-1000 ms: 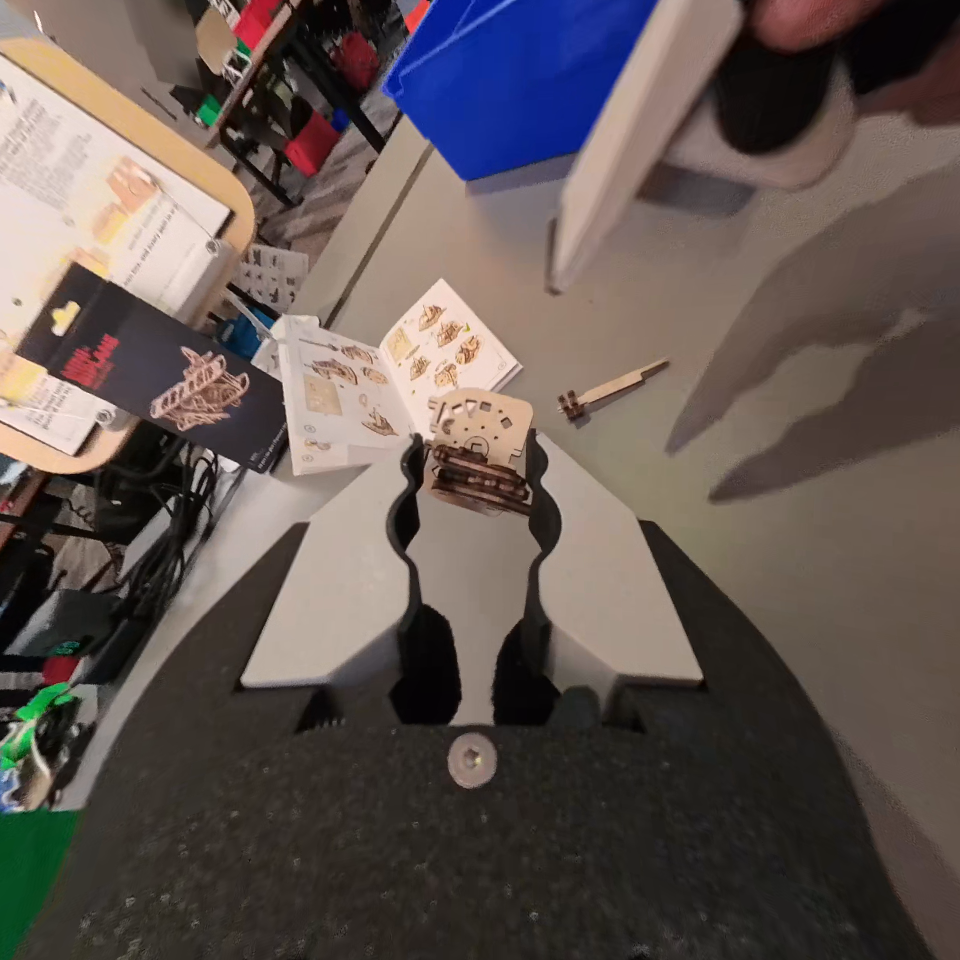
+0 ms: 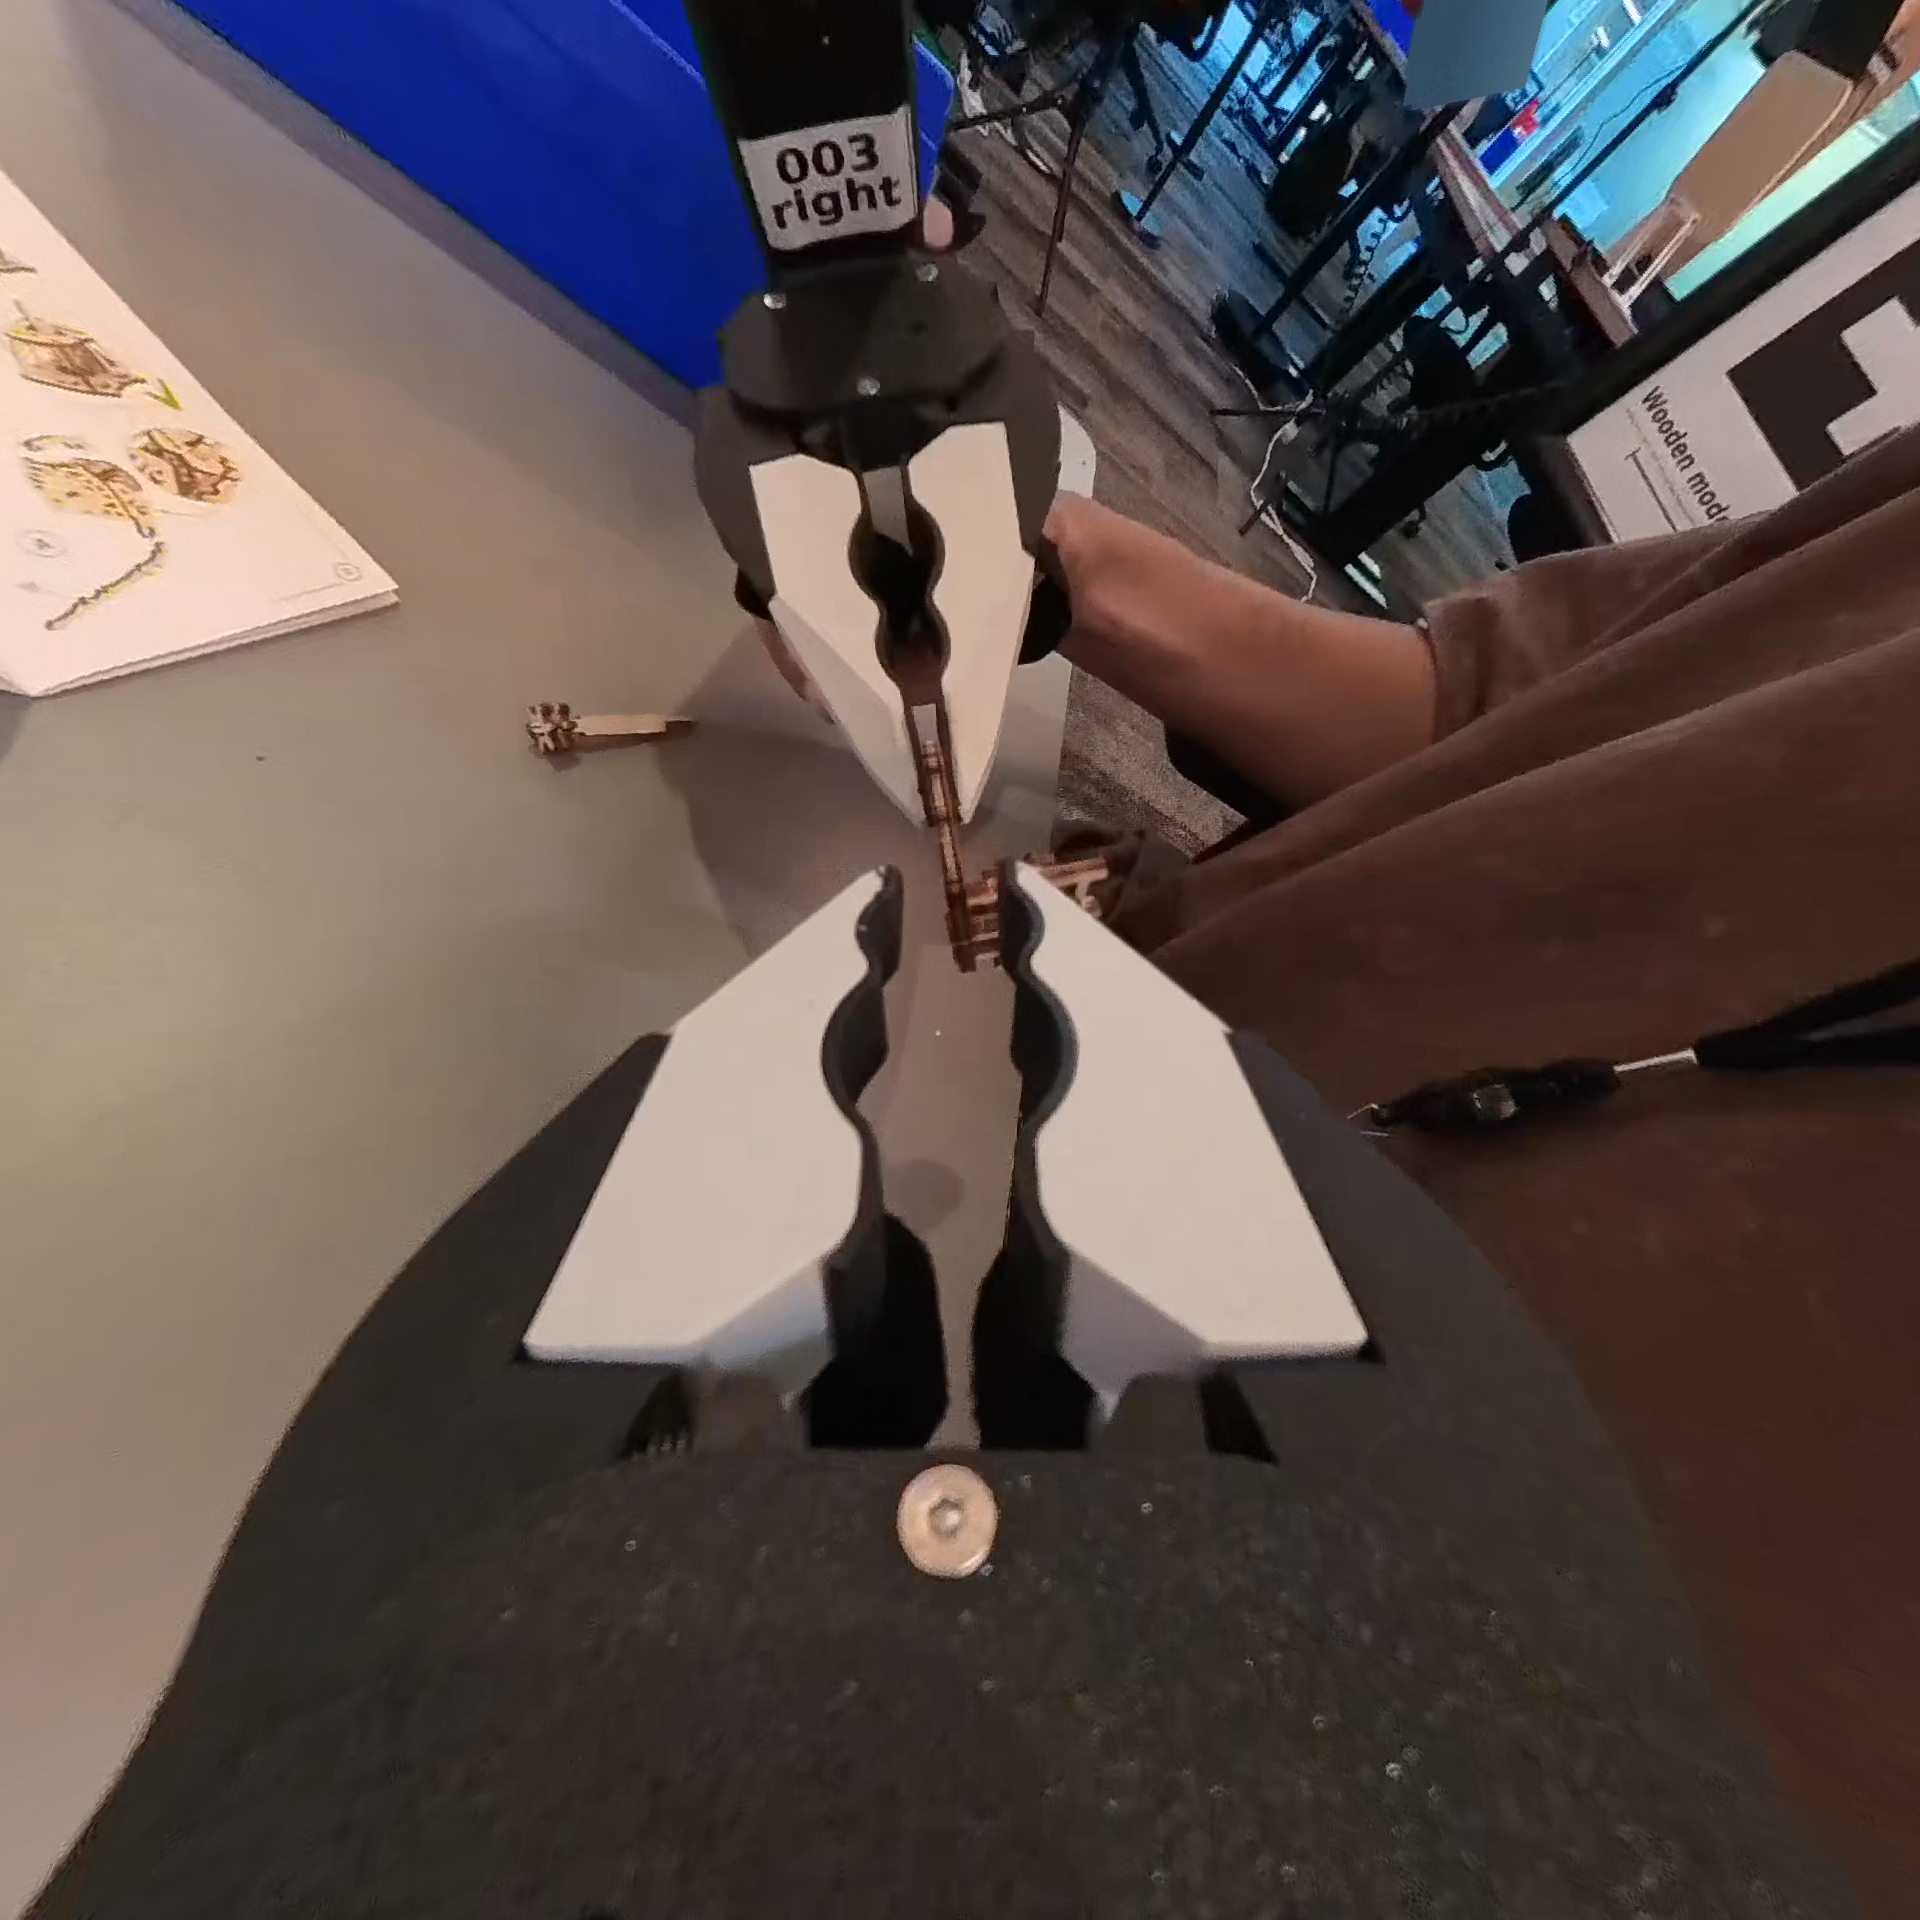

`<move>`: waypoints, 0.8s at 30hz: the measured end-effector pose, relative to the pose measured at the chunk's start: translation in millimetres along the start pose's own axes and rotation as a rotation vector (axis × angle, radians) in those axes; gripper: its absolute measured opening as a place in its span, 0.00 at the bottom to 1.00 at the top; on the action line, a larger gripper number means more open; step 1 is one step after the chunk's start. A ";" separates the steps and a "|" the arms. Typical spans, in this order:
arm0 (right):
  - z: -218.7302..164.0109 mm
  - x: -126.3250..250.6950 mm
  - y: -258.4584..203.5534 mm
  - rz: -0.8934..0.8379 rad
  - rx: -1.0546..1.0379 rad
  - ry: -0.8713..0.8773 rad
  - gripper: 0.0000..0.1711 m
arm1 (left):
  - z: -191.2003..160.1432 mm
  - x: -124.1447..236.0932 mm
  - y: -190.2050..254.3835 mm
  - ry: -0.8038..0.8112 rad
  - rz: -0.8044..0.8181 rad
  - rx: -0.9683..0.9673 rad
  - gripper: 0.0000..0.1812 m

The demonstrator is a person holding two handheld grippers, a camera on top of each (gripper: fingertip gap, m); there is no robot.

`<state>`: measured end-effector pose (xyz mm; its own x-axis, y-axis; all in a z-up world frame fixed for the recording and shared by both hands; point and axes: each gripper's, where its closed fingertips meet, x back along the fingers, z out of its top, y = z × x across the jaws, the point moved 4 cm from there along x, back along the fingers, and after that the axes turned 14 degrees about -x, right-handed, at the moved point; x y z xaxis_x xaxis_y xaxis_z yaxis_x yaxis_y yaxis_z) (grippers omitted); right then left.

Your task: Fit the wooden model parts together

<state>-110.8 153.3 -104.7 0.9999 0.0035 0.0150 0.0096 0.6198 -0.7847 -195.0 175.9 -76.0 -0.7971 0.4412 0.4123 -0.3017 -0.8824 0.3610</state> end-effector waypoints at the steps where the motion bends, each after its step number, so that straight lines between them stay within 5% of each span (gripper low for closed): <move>1: 0.3 -0.5 -0.3 0.000 0.002 0.001 0.01 | -0.4 -0.9 1.0 0.009 -0.006 0.004 0.09; 17: 6.2 0.8 5.5 -0.073 0.024 0.069 0.02 | -5.0 3.0 -2.9 0.040 0.095 -0.027 0.01; 19: 10.0 11.4 15.4 -0.228 0.051 0.120 0.11 | -8.7 5.0 -11.1 0.037 0.151 -0.036 0.00; 24: -13.6 61.9 29.6 -0.836 0.268 0.116 0.12 | -30.6 12.6 -47.3 -0.017 0.434 -0.073 0.01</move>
<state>-48.4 161.2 -135.4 0.6618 -0.6040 0.4441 0.7494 0.5470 -0.3730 -206.7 218.2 -113.5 -0.8494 0.0293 0.5269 0.0222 -0.9956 0.0912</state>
